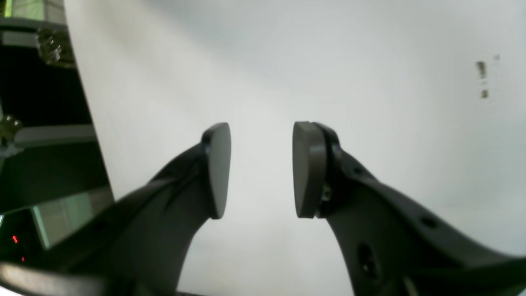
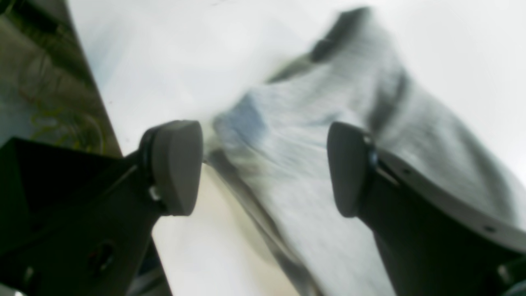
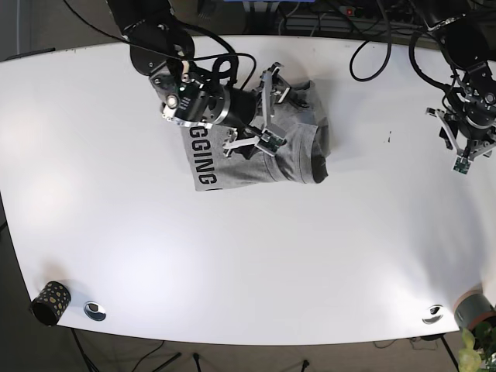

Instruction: Fold the T-shirt properly

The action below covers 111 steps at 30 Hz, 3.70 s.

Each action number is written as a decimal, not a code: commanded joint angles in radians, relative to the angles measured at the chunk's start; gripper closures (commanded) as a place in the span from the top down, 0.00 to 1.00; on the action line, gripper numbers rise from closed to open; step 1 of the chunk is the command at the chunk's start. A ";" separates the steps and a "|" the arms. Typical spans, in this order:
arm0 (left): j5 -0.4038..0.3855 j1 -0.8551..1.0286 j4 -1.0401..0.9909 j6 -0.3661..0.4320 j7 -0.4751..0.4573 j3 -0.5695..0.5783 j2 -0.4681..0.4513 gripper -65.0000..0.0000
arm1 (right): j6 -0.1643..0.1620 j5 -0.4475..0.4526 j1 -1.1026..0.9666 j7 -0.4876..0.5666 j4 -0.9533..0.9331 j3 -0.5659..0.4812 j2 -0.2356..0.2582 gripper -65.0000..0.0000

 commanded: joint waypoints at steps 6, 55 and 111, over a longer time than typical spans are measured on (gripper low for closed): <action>-0.007 0.009 0.011 0.002 -0.017 -0.019 -0.009 0.36 | 0.008 -0.043 0.054 0.021 -0.064 -0.058 -0.052 0.70; -0.008 -0.112 0.049 0.002 -0.014 0.124 0.155 0.35 | 0.005 -0.039 -0.033 0.110 -0.157 -0.111 -0.083 0.52; -0.007 -0.503 -0.678 0.002 -0.295 0.618 0.091 0.35 | 0.105 0.003 0.093 0.309 -0.397 0.324 0.110 0.09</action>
